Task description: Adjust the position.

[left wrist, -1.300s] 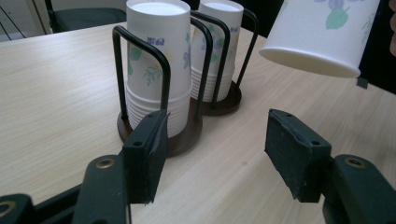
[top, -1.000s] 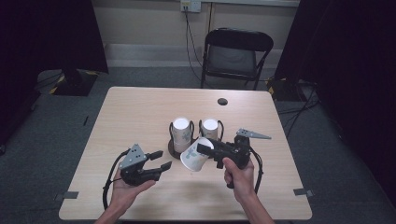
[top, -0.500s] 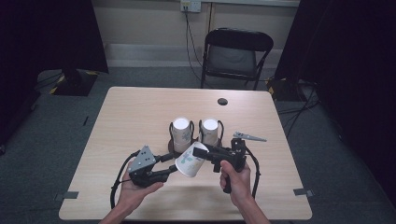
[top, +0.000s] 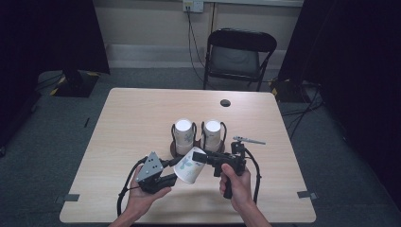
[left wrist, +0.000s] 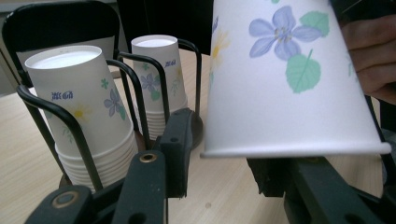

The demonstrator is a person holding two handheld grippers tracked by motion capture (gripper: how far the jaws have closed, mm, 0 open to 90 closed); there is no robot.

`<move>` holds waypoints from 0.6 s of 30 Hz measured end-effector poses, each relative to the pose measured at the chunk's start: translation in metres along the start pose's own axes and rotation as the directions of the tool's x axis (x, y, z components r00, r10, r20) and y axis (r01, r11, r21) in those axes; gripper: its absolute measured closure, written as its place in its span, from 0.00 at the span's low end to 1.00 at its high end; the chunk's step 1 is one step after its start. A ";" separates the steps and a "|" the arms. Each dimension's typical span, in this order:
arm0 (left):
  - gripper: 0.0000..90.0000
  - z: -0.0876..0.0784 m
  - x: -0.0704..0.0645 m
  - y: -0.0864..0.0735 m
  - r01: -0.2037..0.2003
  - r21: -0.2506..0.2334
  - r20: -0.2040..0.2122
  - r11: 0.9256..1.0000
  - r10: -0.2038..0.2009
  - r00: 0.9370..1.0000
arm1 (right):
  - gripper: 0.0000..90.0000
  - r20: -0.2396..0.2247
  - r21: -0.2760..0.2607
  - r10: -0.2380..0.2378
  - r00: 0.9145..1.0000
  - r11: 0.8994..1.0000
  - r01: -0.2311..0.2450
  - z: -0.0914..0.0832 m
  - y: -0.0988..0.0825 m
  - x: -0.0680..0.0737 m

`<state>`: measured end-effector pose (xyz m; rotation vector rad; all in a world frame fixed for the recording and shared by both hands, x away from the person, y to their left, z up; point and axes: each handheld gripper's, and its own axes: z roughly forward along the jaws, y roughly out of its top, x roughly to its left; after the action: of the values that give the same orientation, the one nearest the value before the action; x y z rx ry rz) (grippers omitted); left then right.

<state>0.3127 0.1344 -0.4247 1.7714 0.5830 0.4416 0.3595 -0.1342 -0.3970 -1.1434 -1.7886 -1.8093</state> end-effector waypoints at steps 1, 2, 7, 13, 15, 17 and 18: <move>0.70 -0.001 -0.001 -0.001 -0.011 -0.016 -0.011 1.000 0.011 1.000 | 0.41 -0.001 0.003 0.006 1.000 1.000 -0.006 0.001 0.000 0.000; 0.70 -0.001 -0.001 -0.001 -0.016 -0.021 -0.014 1.000 0.015 1.000 | 0.41 -0.008 0.003 0.012 1.000 1.000 -0.012 0.001 -0.001 -0.001; 0.72 -0.002 -0.002 -0.002 -0.052 -0.055 -0.026 0.997 0.050 0.998 | 0.41 -0.033 0.007 0.045 0.998 0.999 -0.045 0.005 -0.001 -0.004; 0.76 -0.005 -0.005 -0.003 -0.077 -0.052 -0.034 0.996 0.076 0.997 | 0.41 -0.046 0.028 0.070 0.997 0.997 -0.068 0.008 -0.003 -0.006; 0.82 -0.005 -0.005 -0.003 -0.090 -0.040 -0.042 0.995 0.088 0.995 | 0.40 -0.046 0.031 0.071 0.996 0.997 -0.070 0.007 -0.004 -0.006; 0.86 -0.004 -0.005 -0.004 -0.101 -0.031 -0.050 0.994 0.099 0.994 | 0.40 -0.041 0.033 0.073 0.996 0.997 -0.072 0.006 -0.004 -0.007; 0.87 -0.004 -0.005 -0.004 -0.098 -0.029 -0.042 0.995 0.097 0.994 | 0.40 -0.039 0.035 0.073 0.997 0.997 -0.071 0.006 -0.005 -0.007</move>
<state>0.3060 0.1353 -0.4279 1.7695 0.5173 0.5525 0.3624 -0.1300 -0.4063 -1.1359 -1.7265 -1.7421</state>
